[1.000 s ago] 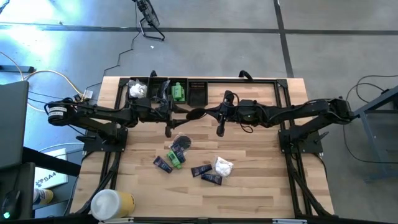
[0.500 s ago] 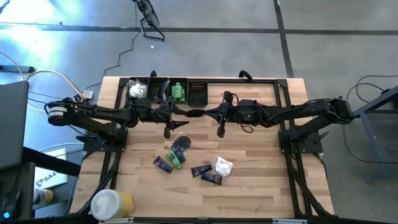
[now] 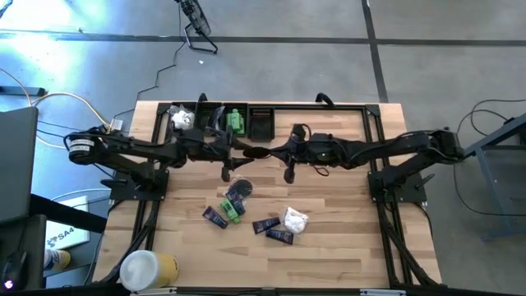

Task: Pick & Place Travel size toiletries
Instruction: Put the hairbrush into the middle left black bin

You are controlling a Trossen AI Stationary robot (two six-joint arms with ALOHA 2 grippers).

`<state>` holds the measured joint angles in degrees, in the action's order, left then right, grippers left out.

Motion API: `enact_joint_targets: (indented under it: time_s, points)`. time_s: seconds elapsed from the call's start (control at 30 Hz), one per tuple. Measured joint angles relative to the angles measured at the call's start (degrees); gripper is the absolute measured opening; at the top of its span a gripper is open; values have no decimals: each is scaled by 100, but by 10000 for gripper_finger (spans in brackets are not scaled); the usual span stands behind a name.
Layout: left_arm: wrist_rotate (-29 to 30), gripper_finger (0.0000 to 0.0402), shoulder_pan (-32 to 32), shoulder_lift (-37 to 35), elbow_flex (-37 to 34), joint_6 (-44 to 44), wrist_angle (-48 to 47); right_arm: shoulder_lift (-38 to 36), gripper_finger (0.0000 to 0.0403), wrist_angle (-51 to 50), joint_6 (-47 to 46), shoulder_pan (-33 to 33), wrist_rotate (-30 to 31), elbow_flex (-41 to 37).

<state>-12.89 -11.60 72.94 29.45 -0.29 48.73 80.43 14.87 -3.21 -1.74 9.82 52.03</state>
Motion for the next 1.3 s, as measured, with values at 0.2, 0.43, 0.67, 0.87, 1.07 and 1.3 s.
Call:
enact_joint_targets:
  time_s: [0.2, 0.43, 0.67, 0.87, 1.07, 1.3]
  points:
    - [5, 184, 0, 190, 2, -154, -4, 176, 3, -14, -36, -19, 46, -2]
    - [127, 184, 0, 193, 2, -154, 0, 167, 3, 31, -19, -21, 48, -2]
    - [158, 178, -1, 193, 2, -154, 0, 167, 3, -6, -21, -26, 26, -2]
    - [158, 124, 0, 193, 2, -154, 1, 167, 3, -6, -19, -28, 26, -2]
    - [171, 60, -2, 193, 2, -154, 0, 166, 3, -7, -21, -26, 18, -2]
    - [193, 29, -4, 193, 0, -165, -5, 165, 3, -9, -21, -24, 9, -2]
